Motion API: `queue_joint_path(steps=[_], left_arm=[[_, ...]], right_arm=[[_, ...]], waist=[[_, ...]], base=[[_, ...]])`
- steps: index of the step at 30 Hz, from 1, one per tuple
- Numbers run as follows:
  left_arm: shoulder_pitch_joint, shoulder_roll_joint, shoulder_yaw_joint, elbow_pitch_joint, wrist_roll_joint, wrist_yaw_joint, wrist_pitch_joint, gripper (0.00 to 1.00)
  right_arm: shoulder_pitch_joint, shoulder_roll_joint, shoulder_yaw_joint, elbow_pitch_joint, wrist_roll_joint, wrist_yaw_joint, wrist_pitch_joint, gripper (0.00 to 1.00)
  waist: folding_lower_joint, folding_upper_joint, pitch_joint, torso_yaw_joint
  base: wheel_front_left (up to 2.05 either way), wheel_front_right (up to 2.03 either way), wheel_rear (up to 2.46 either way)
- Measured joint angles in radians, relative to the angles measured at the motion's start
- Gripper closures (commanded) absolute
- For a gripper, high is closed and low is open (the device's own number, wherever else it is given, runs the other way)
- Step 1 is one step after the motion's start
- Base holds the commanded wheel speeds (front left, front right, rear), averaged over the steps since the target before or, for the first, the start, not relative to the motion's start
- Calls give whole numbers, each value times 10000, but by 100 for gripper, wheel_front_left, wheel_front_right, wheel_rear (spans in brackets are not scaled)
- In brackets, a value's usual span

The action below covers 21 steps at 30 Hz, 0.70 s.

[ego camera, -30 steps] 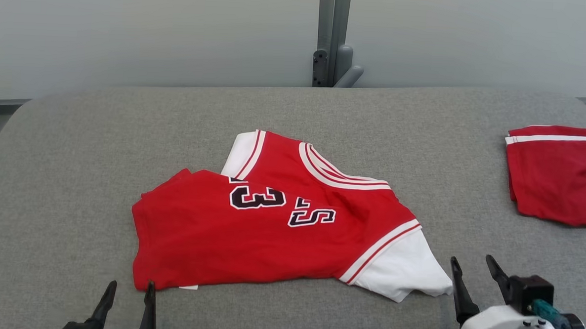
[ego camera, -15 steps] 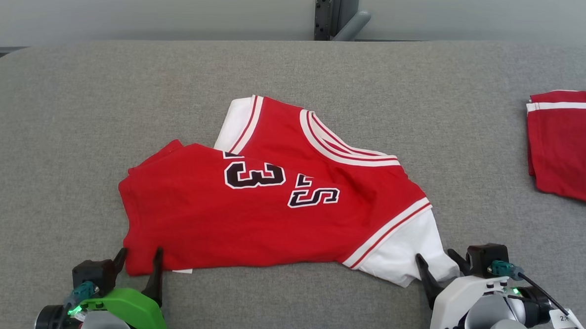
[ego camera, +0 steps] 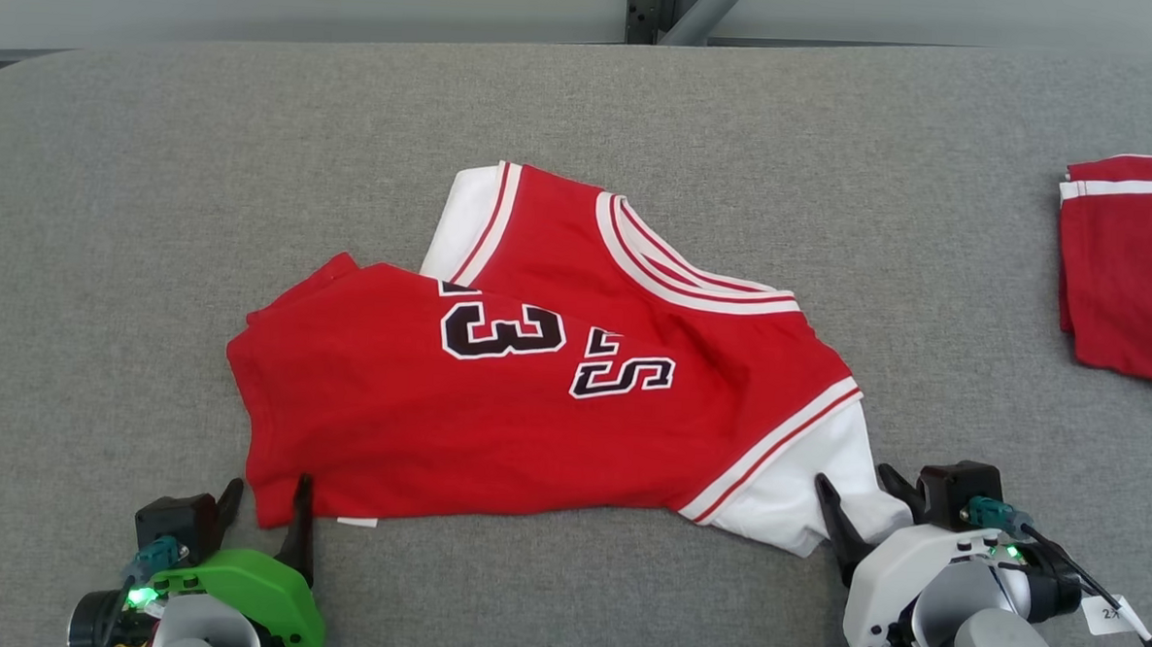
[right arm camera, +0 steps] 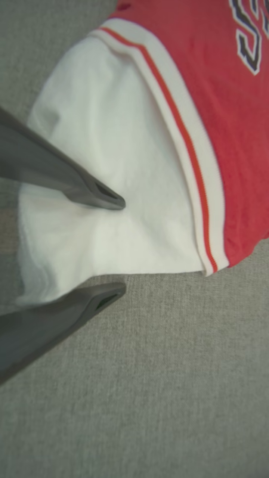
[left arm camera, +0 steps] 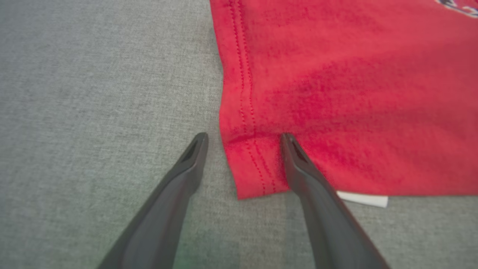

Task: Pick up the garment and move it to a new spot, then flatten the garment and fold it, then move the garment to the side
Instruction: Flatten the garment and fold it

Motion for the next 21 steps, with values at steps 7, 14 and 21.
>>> queue_joint_path(steps=[7,14,21], left_arm=[[-236,-56,-399,245,-568,-56,286,100],[193,-23,-1099,-1789,-2573,-90,966,100],[534,857,-612,-6449,-4437,-88,2433,100]], right_arm=[[-171,-48,487,-2,821,-2,13,100],[-45,-274,230,-1595,3275,2,-96,100],[211,-694,-1453,-4529,6075,0,153,100]], waist=[[0,0,36,-85],[0,0,-165,-272],[0,0,-267,-439]], base=[[0,0,0],[0,0,0],[0,0,0]])
